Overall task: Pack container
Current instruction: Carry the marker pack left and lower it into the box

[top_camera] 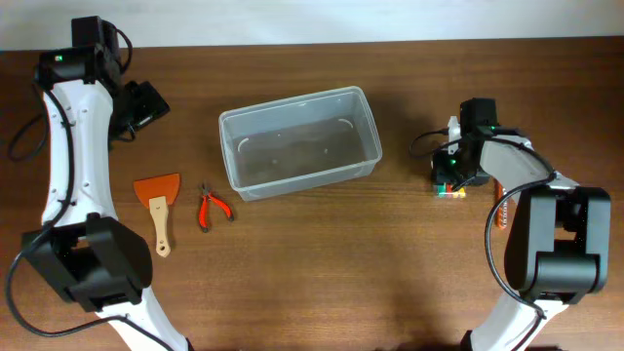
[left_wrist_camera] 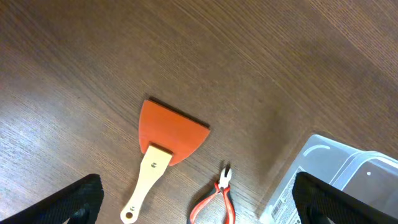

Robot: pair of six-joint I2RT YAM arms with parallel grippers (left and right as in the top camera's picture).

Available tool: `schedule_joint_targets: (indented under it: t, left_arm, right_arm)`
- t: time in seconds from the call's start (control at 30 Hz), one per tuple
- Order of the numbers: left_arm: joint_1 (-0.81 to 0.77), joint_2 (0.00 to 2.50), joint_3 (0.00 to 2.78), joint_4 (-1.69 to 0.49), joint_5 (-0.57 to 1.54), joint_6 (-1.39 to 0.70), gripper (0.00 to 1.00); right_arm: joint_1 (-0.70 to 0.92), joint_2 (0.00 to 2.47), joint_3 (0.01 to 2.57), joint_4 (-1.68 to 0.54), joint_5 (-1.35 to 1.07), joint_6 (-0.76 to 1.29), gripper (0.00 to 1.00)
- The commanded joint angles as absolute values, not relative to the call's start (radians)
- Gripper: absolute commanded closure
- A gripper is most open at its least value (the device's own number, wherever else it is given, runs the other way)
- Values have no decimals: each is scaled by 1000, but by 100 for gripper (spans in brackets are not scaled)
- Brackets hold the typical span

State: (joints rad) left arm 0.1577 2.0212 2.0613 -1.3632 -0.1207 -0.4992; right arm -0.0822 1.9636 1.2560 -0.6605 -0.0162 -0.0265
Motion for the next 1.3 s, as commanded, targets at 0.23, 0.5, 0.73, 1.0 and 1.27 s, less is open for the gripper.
schedule_joint_targets:
  t: [0.23, 0.5, 0.73, 1.0, 1.27]
  left_arm:
    - [162, 2006, 2072, -1363, -128, -511, 1]
    - [162, 2006, 2072, -1363, -128, -511, 1]
    - [162, 2006, 2072, -1363, -128, -511, 1]
    - [162, 2006, 2072, -1363, -128, -511, 1]
    - [162, 2006, 2072, -1363, -128, -511, 1]
  right_arm:
    - [-77, 1981, 1716, -883, -22, -25, 58]
    - [68, 1981, 2123, -1066, -22, -74, 58]
    - [302, 1983, 2141, -1113, -7, -63, 57]
    - [441, 2018, 2109, -1118, 28, 0, 56]
    - [466, 2157, 2074, -1118, 27, 17, 56]
